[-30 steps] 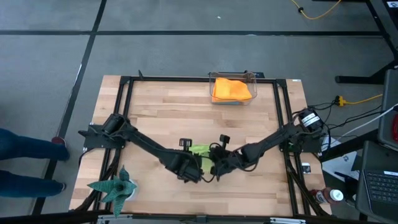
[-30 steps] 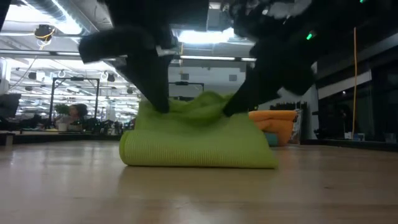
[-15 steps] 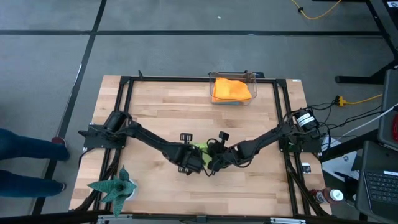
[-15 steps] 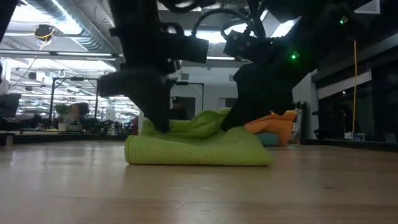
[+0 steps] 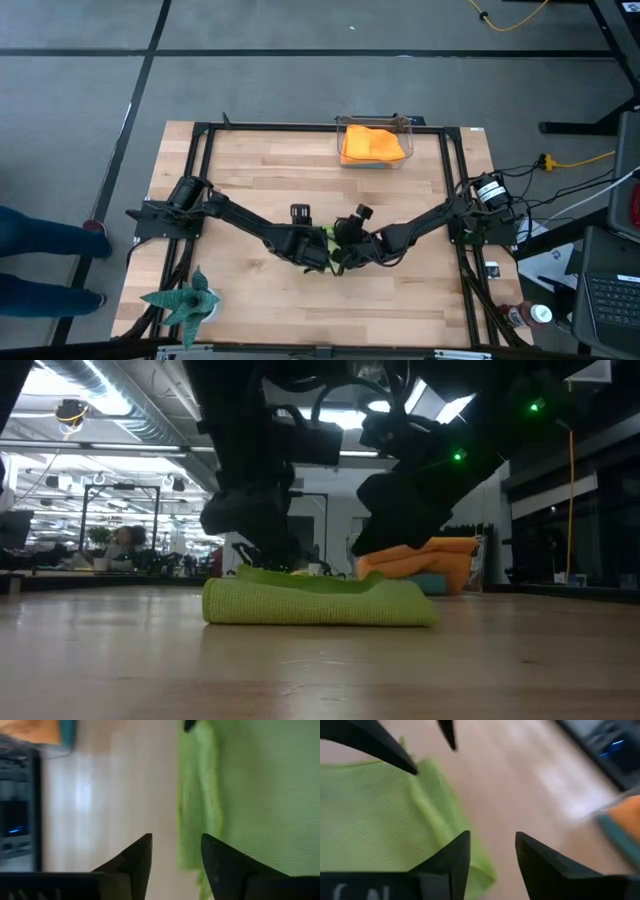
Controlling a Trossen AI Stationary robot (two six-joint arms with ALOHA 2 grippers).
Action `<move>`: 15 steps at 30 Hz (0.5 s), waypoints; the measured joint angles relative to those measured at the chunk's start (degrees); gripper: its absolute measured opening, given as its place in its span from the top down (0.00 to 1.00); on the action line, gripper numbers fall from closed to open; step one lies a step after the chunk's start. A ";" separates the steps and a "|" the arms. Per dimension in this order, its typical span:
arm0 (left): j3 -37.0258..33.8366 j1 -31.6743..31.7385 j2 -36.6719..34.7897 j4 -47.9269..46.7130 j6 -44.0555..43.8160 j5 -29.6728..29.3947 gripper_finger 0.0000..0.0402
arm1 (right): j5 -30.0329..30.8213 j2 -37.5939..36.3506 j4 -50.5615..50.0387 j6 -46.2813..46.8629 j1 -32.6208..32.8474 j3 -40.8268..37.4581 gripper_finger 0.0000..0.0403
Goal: Fold microfiber towels
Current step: Fold the green microfiber cloth
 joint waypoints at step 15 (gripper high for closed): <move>12.04 -3.95 -0.41 -38.45 -20.62 4.56 0.60 | -13.72 -3.32 3.00 -1.50 0.02 0.09 0.60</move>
